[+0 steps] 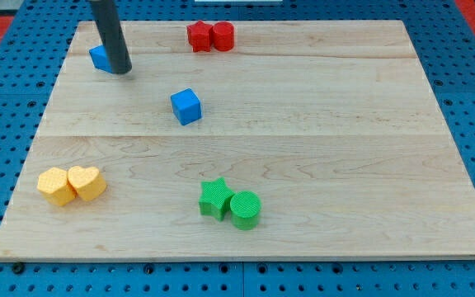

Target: Bring the blue cube below the triangle

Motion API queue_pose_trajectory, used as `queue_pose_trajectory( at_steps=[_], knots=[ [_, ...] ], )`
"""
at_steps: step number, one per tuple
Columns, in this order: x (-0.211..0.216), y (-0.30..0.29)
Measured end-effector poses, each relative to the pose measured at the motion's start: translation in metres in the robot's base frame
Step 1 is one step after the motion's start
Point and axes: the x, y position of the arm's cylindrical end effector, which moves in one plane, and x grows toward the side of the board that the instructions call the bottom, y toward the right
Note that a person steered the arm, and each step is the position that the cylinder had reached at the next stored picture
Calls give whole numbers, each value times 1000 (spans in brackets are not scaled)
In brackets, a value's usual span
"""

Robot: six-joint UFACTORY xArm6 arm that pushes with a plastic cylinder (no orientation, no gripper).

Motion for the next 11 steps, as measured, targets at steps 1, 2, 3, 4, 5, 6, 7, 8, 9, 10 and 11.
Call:
queue_pose_trajectory(
  at_steps=[1,2,3,4,5,6,7,8,9,10,11],
  knots=[
    [-27,-28],
    [-60,1],
    [-2,21],
    [54,85],
    [69,121],
    [80,171],
    [84,238],
    [140,214],
    [72,119],
    [30,51],
    [74,126]
  ],
)
